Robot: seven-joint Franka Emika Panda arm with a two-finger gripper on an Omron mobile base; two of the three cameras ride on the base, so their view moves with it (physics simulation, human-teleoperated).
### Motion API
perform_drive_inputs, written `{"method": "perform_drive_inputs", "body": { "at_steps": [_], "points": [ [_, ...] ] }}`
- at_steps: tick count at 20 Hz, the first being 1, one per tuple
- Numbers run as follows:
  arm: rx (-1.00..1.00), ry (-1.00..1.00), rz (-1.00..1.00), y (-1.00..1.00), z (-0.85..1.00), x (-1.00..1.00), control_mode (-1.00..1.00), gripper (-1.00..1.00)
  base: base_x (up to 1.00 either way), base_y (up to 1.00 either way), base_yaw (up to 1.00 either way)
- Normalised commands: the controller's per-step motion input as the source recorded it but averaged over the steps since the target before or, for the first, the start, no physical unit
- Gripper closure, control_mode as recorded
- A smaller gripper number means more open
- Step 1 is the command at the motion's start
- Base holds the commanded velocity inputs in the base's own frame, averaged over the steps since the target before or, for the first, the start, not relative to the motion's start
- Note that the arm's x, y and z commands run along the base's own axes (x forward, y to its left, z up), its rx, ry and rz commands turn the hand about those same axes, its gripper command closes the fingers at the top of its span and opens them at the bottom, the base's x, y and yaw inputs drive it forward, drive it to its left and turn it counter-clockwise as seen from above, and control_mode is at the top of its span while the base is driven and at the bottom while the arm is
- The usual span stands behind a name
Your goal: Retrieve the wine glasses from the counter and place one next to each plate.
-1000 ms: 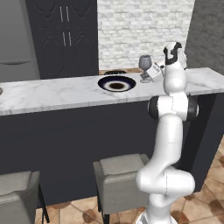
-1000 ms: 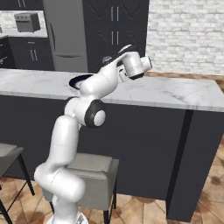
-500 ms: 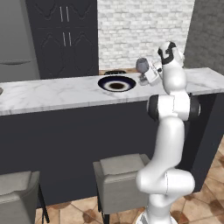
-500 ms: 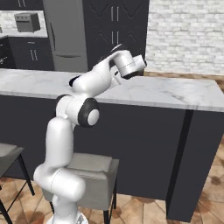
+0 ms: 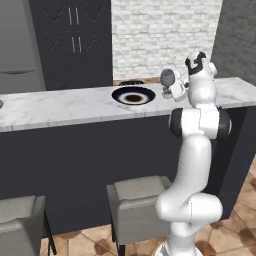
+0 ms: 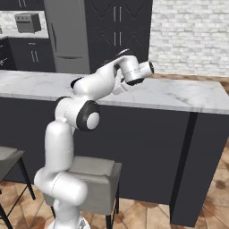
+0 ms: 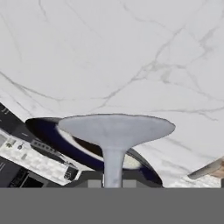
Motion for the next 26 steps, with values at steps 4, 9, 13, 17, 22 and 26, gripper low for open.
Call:
{"method": "perform_drive_inputs", "body": {
  "at_steps": [4, 9, 13, 17, 22, 26],
  "points": [
    [0.02, 0.01, 0.0, 0.01, 0.04, 0.55, -1.0, 1.0, 0.0, 0.0, 0.0],
    [0.14, 0.11, 0.0, -0.01, 0.13, 0.47, -1.0, 1.0, 0.0, 0.0, 0.0],
    [0.16, 0.04, 0.0, -0.13, 0.03, 0.2, -1.0, 1.0, 0.0, 0.0, 0.0],
    [0.03, 0.0, 0.0, -0.08, 0.0, 0.07, -1.0, 1.0, 0.0, 0.0, 0.0],
    [-0.02, 0.0, 0.0, 0.13, -0.2, 0.0, -1.0, 1.0, 0.0, 0.0, 0.0],
    [-0.05, 0.0, 0.0, 0.23, -0.28, -0.01, -1.0, 1.0, 0.0, 0.0, 0.0]
  ]
}}
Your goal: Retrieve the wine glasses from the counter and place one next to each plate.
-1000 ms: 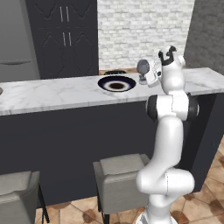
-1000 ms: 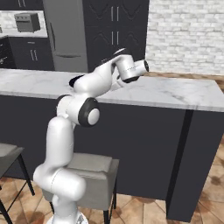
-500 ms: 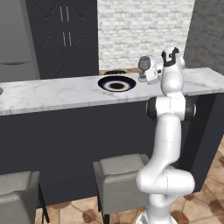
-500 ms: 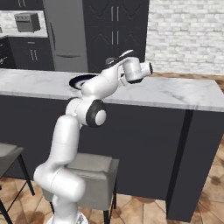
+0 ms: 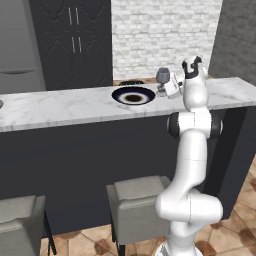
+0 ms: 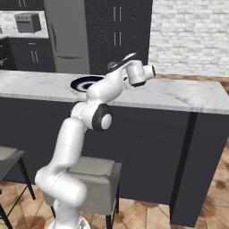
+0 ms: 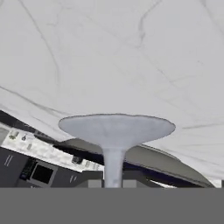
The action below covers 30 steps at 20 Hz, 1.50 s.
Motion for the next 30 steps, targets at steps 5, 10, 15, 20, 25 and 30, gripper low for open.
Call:
{"method": "perform_drive_inputs", "body": {
  "at_steps": [5, 10, 15, 20, 25, 30],
  "points": [
    [0.0, 0.01, 0.0, 0.07, -0.16, 0.0, -1.0, 1.0, 0.0, 0.0, 0.0],
    [0.01, 0.0, 0.0, 0.0, -0.01, 0.0, -1.0, 1.0, 0.0, 0.0, 0.0],
    [0.01, 0.0, 0.0, 0.0, 0.0, 0.0, -1.0, 1.0, 0.0, 0.0, 0.0],
    [0.05, 0.0, 0.0, 0.0, -0.12, 0.02, -1.0, 1.0, 0.0, 0.0, 0.0],
    [0.19, 0.1, 0.01, -0.03, -0.36, 0.08, -1.0, 1.0, 0.0, 0.0, 0.0],
    [0.05, 0.04, 0.0, 0.01, -0.16, 0.12, -1.0, 1.0, 0.0, 0.0, 0.0]
  ]
}}
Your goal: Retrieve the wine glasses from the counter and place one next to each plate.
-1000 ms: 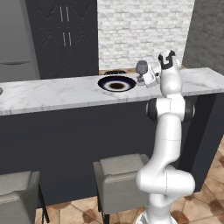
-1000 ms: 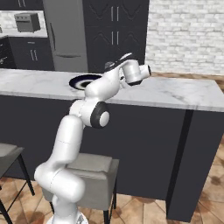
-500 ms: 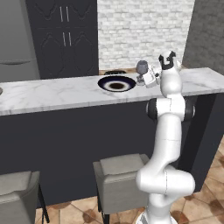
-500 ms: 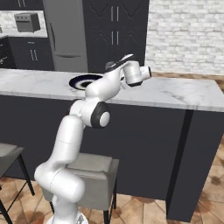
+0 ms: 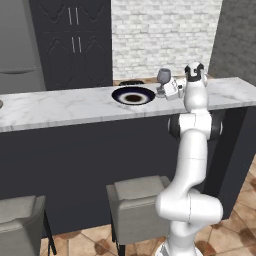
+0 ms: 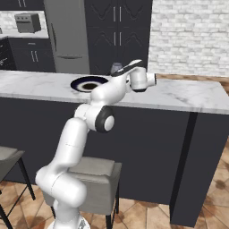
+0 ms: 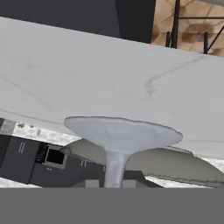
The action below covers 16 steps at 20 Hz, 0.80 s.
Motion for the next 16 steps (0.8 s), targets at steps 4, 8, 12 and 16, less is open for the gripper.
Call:
{"method": "perform_drive_inputs", "body": {
  "at_steps": [4, 8, 12, 16],
  "points": [
    [-0.01, 0.0, 0.0, 0.04, -0.06, 0.13, -1.0, 1.0, 0.0, 0.0, 0.0],
    [-0.12, -0.02, 0.0, 0.3, -0.07, 0.02, -1.0, -1.0, 0.0, 0.0, 0.0],
    [-0.11, -0.07, 0.0, 0.12, 0.0, 0.0, -1.0, -1.0, 0.0, 0.0, 0.0],
    [-0.02, -0.05, 0.0, 0.0, 0.0, 0.0, -1.0, -1.0, 0.0, 0.0, 0.0]
  ]
}}
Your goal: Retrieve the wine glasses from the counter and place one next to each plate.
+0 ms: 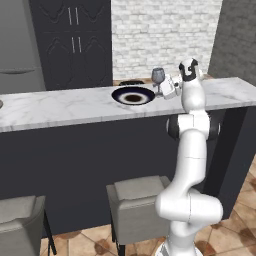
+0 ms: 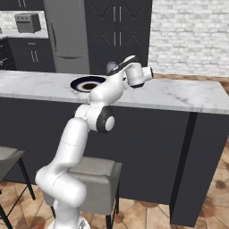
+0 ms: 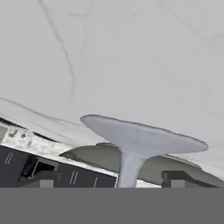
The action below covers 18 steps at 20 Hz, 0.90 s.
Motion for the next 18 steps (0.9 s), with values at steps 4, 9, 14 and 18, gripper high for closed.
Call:
{"method": "perform_drive_inputs", "body": {
  "at_steps": [4, 9, 14, 18],
  "points": [
    [0.0, 0.0, 0.0, -0.02, 0.0, 0.0, -1.0, -1.0, 0.0, 0.0, 0.0],
    [0.0, 0.0, 0.0, -0.16, 0.0, 0.0, -1.0, -1.0, 0.0, 0.0, 0.0],
    [0.0, 0.0, 0.0, -0.23, 0.0, 0.0, -1.0, -1.0, 0.0, 0.0, 0.0],
    [0.0, 0.0, -0.04, -0.14, 0.0, -0.05, -1.0, -1.0, 0.0, 0.0, 0.0]
  ]
}}
